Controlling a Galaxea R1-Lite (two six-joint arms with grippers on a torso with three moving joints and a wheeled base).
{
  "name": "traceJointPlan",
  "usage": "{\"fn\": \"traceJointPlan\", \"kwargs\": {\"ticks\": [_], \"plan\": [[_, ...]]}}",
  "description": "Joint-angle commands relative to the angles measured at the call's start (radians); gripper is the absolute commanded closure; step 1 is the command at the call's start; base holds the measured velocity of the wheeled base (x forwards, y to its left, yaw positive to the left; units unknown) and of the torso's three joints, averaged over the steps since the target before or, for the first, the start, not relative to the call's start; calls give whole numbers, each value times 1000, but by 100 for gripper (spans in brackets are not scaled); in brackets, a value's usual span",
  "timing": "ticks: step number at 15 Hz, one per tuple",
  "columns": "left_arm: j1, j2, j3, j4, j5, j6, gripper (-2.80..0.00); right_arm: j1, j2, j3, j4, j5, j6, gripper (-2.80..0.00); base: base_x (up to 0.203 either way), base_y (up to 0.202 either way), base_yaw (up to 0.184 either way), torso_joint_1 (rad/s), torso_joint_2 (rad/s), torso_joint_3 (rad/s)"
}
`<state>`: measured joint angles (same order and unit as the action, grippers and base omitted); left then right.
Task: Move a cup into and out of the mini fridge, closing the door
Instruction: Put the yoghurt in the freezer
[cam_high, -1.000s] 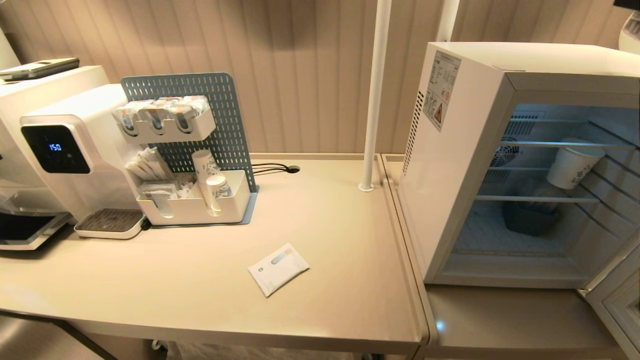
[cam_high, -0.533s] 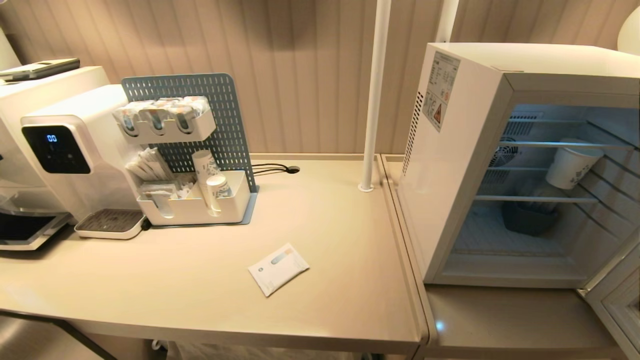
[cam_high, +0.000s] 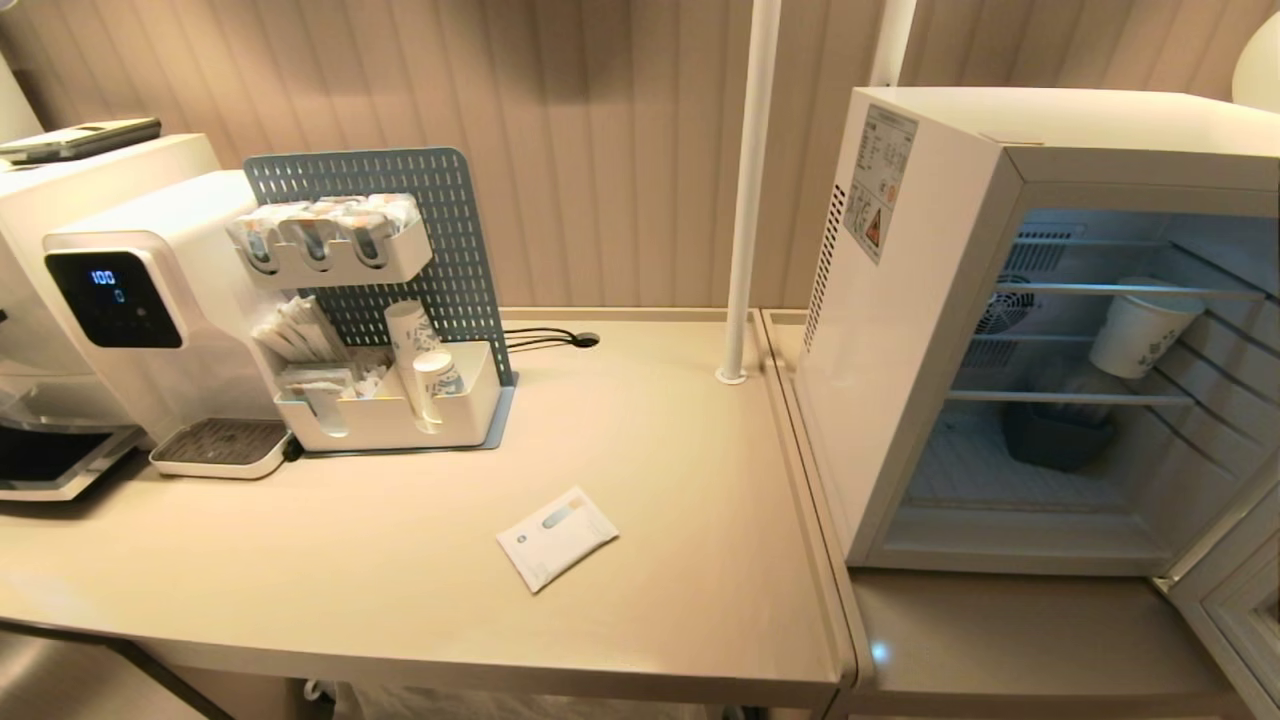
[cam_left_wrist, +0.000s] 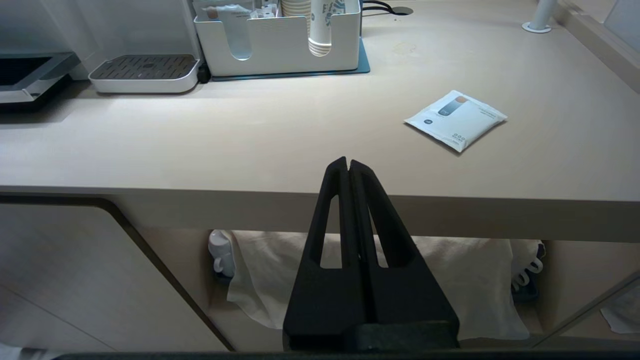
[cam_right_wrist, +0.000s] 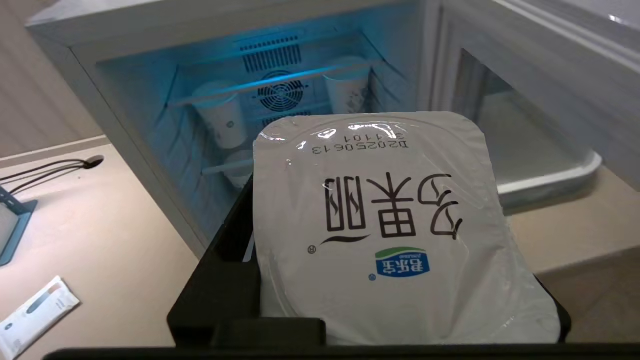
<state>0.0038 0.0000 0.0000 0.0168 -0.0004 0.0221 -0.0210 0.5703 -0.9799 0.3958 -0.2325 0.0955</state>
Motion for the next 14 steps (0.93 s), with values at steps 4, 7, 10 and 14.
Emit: {"fn": "traceJointPlan", "kwargs": {"ticks": [4, 7, 10, 14], "plan": [[1, 2, 1, -1, 0, -2, 0, -59, -246, 166, -2, 177, -9, 0, 0, 0, 0, 0, 0, 0], [1, 2, 2, -1, 0, -5, 0, -60, -290, 248, -52, 214, -31, 0, 0, 0, 0, 0, 0, 0], [1, 2, 1, -1, 0, -5, 0, -60, -290, 325, -154, 242, -51, 0, 0, 0, 0, 0, 0, 0], [1, 2, 0, -1, 0, -5, 0, -60, -290, 367, -161, 375, -53, 0, 0, 0, 0, 0, 0, 0]]}}
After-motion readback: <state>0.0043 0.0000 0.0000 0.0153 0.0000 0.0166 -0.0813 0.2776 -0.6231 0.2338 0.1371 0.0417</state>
